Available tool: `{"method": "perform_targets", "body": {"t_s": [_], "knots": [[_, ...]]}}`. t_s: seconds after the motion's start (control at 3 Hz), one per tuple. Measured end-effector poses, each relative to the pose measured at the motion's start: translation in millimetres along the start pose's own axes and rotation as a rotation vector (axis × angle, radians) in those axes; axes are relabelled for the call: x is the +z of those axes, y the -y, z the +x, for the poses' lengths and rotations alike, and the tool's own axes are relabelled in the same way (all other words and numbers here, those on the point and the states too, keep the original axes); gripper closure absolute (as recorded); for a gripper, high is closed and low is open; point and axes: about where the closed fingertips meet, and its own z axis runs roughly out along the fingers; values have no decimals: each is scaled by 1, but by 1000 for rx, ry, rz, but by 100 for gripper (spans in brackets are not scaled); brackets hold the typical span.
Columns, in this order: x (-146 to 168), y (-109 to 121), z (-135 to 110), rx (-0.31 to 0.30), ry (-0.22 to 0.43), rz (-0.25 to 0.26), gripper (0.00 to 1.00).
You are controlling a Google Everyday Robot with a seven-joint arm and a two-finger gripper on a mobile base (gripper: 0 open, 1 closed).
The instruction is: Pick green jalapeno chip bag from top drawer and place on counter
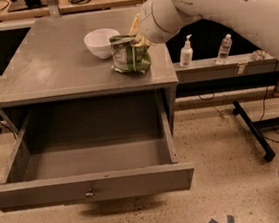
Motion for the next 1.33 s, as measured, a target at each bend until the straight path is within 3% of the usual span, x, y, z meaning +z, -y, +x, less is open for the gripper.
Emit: {"method": "perform_targets", "body": {"t_s": [0.67,1.0,1.33], "knots": [[32,-41,-1,-33,-59,-48,39],[37,-51,-1,-40,-67,-59,16],[37,-51,-2,-42,-66,-60,0]]}}
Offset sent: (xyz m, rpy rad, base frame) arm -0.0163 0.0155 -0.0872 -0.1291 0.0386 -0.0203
